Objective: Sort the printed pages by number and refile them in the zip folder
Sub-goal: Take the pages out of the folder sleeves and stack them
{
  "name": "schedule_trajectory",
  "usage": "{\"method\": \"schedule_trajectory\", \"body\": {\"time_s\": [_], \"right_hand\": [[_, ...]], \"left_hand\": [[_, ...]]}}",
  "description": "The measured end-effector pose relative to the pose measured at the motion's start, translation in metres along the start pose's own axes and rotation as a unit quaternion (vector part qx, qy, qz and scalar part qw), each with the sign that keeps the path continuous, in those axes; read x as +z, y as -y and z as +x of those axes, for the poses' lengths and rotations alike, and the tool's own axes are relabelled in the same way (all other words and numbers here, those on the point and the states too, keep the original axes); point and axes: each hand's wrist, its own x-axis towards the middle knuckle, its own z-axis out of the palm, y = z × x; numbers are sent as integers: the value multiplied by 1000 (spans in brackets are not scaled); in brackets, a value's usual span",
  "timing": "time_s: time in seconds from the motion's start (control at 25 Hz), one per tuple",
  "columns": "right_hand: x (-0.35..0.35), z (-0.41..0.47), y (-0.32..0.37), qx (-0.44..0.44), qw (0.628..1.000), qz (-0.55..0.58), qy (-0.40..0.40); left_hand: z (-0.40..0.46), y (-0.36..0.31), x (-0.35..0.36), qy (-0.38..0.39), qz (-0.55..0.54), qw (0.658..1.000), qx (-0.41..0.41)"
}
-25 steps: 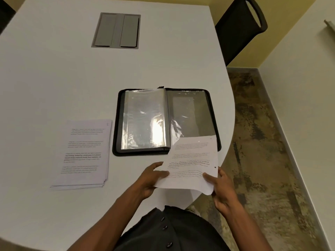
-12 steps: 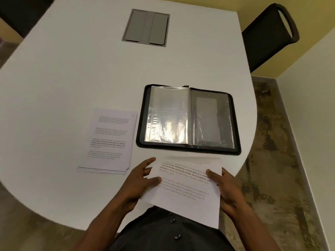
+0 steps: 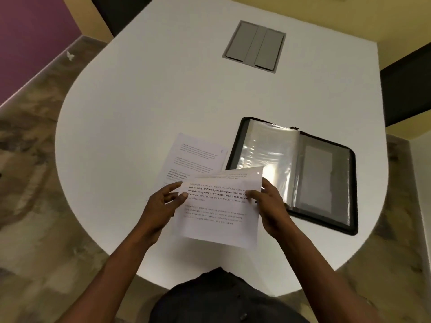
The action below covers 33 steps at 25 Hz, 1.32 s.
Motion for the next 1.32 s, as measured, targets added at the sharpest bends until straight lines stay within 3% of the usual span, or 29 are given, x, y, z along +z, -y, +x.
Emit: {"method": "schedule_trajectory", "body": {"time_s": [0.16, 0.44, 0.72, 1.32], "right_hand": [[50, 44, 9, -52, 996, -59, -43], [99, 97, -15, 24, 985, -104, -136], [114, 108, -24, 85, 990, -113, -20], [121, 117, -45, 62, 986, -154, -1]], "left_hand": [[43, -4, -41, -65, 22, 997, 44], [102, -12, -67, -111, 167, 976, 80], [139, 12, -69, -117, 260, 958, 38], [170, 34, -67, -112, 332, 936, 35]]}}
